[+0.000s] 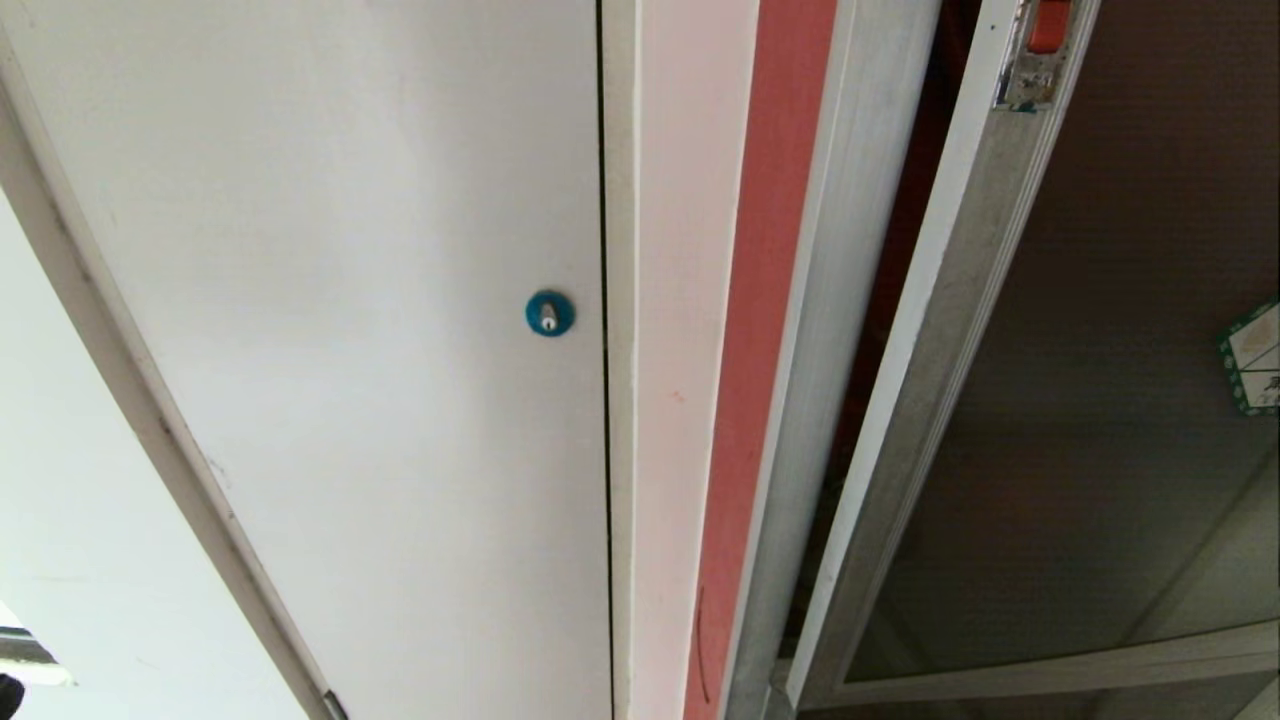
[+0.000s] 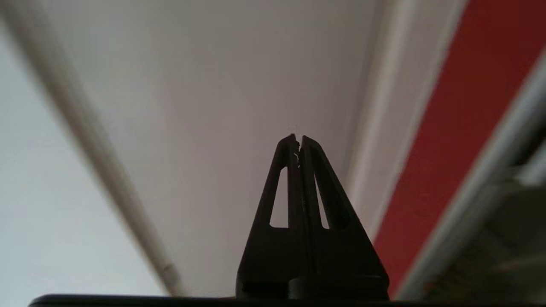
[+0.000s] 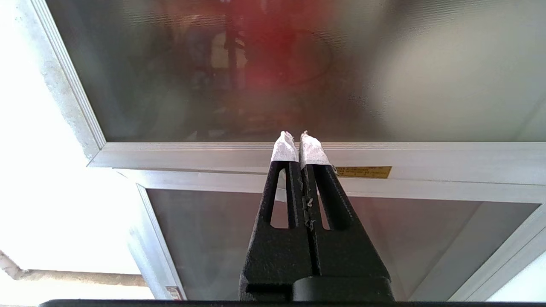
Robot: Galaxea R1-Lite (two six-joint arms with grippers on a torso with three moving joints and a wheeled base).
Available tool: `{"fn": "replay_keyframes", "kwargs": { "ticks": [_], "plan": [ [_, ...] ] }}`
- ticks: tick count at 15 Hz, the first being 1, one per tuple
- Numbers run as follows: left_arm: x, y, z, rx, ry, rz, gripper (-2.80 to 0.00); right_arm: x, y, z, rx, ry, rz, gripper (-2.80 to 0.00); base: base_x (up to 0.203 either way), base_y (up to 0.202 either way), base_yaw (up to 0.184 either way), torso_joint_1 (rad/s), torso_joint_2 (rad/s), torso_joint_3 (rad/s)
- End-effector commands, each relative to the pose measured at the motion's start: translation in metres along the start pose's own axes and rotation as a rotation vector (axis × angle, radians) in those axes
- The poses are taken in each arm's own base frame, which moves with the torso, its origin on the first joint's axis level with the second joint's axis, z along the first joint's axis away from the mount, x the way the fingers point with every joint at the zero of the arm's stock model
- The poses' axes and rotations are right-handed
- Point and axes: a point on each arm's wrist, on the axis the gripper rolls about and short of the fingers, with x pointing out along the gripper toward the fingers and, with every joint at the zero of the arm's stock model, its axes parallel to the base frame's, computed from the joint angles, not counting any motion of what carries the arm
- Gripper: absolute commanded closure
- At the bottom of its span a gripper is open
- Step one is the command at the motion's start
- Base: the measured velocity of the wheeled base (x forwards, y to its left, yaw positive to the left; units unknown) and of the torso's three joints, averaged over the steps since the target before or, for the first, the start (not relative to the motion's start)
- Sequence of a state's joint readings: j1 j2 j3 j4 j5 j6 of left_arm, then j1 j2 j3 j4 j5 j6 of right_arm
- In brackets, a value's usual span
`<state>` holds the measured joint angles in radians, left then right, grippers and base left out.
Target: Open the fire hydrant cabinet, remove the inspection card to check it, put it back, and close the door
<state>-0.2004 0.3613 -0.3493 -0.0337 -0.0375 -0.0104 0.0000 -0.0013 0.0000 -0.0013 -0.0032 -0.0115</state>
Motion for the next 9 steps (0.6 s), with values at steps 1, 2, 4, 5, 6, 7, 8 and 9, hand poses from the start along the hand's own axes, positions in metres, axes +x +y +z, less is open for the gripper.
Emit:
{"fn": "replay_keyframes", "kwargs": {
  "ticks": [1, 2, 4, 5, 6, 7, 8, 9],
  "plan": [
    [0.045, -0.008, 0.046, -0.072, 0.09, -0.229, 0.0, 0.0, 0.0, 0.0, -0.001, -0.001, 0.0, 0.0, 0.0, 0.0, 0.0, 0.0, 0.0, 0.0],
    [0.058, -0.016, 0.061, -0.117, 0.102, -0.314, 0.0, 0.0, 0.0, 0.0, -0.001, -0.001, 0.0, 0.0, 0.0, 0.0, 0.0, 0.0, 0.0, 0.0],
    [0.084, -0.036, 0.076, -0.158, 0.138, -0.447, 0.0, 0.0, 0.0, 0.0, -0.001, -0.001, 0.0, 0.0, 0.0, 0.0, 0.0, 0.0, 0.0, 0.0],
    [0.098, -0.048, 0.08, -0.166, 0.152, -0.494, 0.0, 0.0, 0.0, 0.0, -0.001, -0.001, 0.0, 0.0, 0.0, 0.0, 0.0, 0.0, 0.0, 0.0],
    [0.112, -0.061, 0.084, -0.171, 0.161, -0.536, 0.0, 0.0, 0.0, 0.0, -0.001, -0.001, 0.0, 0.0, 0.0, 0.0, 0.0, 0.0, 0.0, 0.0],
    [0.123, -0.073, 0.087, -0.173, 0.165, -0.574, 0.0, 0.0, 0.0, 0.0, -0.001, -0.001, 0.0, 0.0, 0.0, 0.0, 0.0, 0.0, 0.0, 0.0],
    [0.133, -0.085, 0.091, -0.174, 0.17, -0.608, 0.0, 0.0, 0.0, 0.0, -0.001, -0.001, 0.0, 0.0, 0.0, 0.0, 0.0, 0.0, 0.0, 0.0],
    [0.142, -0.098, 0.093, -0.171, 0.182, -0.639, 0.0, 0.0, 0.0, 0.0, -0.001, -0.001, 0.0, 0.0, 0.0, 0.0, 0.0, 0.0, 0.0, 0.0]
  ]
}}
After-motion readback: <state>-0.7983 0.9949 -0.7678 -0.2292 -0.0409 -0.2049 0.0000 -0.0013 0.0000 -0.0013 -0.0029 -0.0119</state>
